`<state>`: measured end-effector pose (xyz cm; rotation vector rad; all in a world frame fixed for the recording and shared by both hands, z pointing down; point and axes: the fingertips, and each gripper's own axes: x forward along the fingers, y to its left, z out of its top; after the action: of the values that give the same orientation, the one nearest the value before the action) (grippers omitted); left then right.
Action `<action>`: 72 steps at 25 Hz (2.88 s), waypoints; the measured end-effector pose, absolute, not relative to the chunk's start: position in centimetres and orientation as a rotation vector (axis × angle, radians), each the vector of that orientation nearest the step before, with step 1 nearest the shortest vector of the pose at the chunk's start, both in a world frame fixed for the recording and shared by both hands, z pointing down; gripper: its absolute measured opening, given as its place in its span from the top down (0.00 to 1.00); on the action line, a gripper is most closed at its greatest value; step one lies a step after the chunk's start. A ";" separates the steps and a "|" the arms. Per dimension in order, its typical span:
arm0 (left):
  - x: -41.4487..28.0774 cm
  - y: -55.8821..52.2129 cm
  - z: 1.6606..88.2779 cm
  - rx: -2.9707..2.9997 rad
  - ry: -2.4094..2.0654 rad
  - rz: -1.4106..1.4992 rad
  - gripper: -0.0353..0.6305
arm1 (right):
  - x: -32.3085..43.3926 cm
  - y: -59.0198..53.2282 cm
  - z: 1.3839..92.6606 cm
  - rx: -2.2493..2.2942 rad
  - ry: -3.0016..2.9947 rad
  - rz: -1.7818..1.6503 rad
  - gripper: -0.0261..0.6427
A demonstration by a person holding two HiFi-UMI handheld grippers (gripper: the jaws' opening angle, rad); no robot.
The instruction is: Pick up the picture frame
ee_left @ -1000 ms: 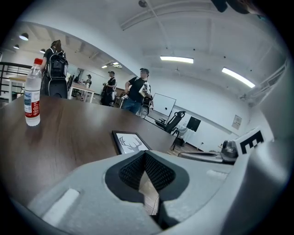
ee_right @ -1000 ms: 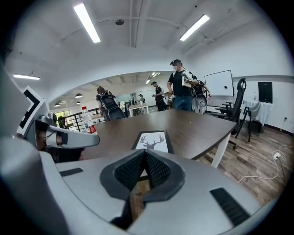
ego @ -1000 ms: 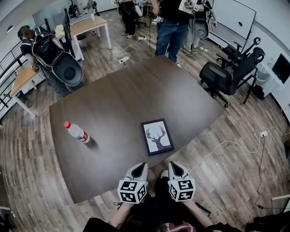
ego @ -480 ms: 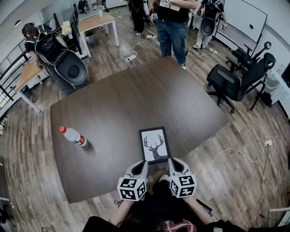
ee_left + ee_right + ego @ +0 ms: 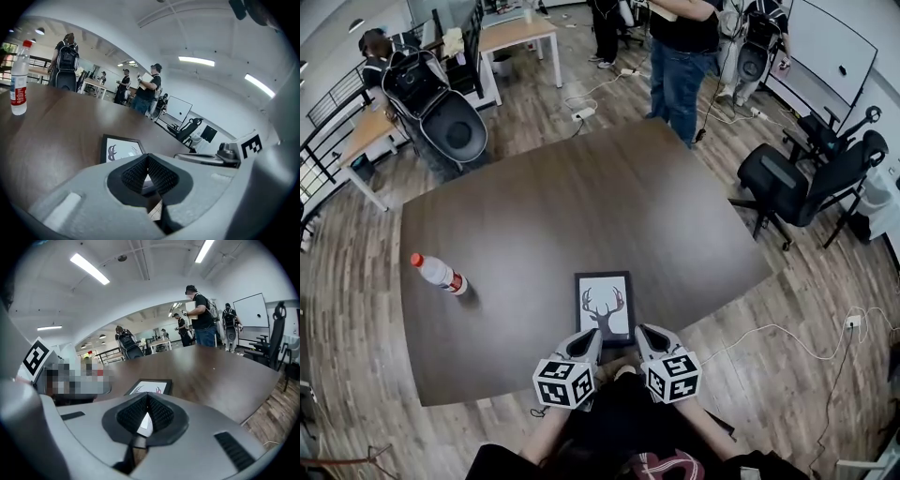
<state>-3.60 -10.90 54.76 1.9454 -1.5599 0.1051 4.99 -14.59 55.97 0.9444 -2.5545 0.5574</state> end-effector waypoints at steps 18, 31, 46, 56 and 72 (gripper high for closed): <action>-7.0 -12.6 57.0 1.732 -1.714 0.158 0.93 | 5.6 -17.6 58.4 0.991 -2.440 0.616 0.95; -9.9 -15.1 58.6 1.674 -1.640 0.288 0.93 | 3.3 -19.8 59.5 1.038 -2.318 0.629 0.95; -11.5 -15.3 61.7 1.571 -1.570 0.357 0.73 | 1.8 -20.7 61.7 1.054 -2.237 0.697 0.77; -11.9 -14.9 63.3 1.524 -1.525 0.419 0.72 | 1.7 -20.5 63.6 1.050 -2.143 0.715 0.78; -12.1 -14.5 64.6 1.412 -1.512 0.400 0.72 | 1.5 -20.1 65.1 0.989 -2.068 0.742 0.82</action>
<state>-12.10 -14.50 64.61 1.4119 -1.5120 0.3997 1.53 -20.09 65.05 0.9888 -2.0675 0.7421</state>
